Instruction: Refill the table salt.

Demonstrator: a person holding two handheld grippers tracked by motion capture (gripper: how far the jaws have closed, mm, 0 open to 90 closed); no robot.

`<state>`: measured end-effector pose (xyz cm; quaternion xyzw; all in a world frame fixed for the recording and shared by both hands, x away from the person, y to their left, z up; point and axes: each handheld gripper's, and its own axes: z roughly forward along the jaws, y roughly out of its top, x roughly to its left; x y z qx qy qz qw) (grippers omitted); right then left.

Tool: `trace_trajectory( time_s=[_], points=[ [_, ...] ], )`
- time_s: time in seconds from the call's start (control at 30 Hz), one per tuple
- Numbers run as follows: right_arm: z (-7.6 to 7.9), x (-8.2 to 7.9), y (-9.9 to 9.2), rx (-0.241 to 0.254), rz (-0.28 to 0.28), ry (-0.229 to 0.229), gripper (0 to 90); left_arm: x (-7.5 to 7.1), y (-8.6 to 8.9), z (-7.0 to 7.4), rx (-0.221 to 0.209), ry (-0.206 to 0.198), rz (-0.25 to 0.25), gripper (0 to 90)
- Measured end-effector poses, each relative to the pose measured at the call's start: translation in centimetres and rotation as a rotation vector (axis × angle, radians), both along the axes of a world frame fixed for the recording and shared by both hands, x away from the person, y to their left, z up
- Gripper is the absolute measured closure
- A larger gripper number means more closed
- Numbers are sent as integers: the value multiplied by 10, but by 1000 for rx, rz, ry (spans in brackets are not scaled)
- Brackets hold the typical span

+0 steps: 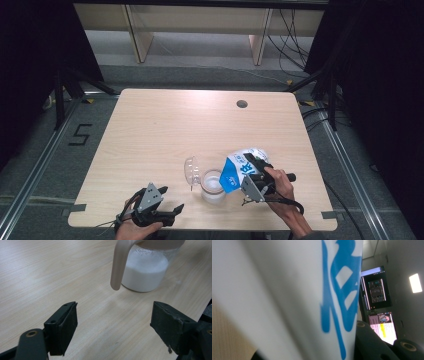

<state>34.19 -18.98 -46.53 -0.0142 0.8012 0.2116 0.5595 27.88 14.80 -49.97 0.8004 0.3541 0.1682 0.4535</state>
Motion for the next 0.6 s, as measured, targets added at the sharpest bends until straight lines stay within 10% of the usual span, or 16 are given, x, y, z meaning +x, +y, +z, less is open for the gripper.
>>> trace_trajectory(
  time_s=[0.6],
  points=[
    [-1,9,-11,107,-19,112,879,0,0,0,0,0,-1,211]
  ],
)
